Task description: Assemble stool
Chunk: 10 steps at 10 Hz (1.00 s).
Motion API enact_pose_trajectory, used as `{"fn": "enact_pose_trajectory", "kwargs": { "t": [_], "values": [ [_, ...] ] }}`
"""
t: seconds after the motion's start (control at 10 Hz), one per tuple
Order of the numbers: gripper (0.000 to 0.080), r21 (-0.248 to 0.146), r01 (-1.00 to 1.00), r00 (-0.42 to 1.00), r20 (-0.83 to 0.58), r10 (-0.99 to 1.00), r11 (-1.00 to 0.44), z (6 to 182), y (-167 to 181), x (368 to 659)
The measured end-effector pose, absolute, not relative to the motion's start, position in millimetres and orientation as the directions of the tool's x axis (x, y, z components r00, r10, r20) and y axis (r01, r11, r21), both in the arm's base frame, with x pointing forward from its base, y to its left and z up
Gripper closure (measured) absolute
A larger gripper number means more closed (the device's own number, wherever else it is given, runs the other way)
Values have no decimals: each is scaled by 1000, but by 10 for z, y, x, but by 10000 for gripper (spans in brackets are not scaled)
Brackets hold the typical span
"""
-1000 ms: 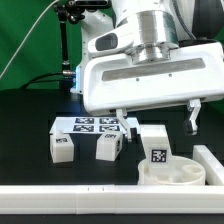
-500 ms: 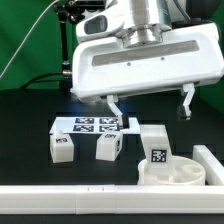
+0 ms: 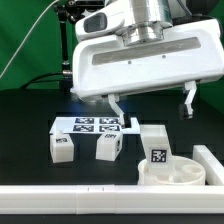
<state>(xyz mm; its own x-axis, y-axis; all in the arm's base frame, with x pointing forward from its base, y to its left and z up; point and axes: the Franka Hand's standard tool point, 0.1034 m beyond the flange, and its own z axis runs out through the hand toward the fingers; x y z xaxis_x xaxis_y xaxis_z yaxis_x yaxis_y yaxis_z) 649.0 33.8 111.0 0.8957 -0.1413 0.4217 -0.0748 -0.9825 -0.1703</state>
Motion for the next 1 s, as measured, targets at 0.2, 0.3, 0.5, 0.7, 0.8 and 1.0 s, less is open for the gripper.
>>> {"fn": "enact_pose_trajectory", "kwargs": {
  "t": [0.2, 0.3, 0.5, 0.7, 0.8, 1.0],
  "values": [
    [151, -167, -64, 910, 396, -127, -984, 1073, 306, 6466],
    [151, -199, -71, 943, 305, -130, -978, 1065, 355, 6431],
    [151, -242, -96, 975, 172, -140, -966, 1086, 420, 6398],
    [151, -267, -93, 991, 71, -116, -959, 1099, 445, 6388],
    [151, -255, -5, 999, 51, -19, -967, 1074, 402, 6368],
    [151, -203, 104, 991, 108, 83, -974, 1098, 365, 6453]
  ]
}}
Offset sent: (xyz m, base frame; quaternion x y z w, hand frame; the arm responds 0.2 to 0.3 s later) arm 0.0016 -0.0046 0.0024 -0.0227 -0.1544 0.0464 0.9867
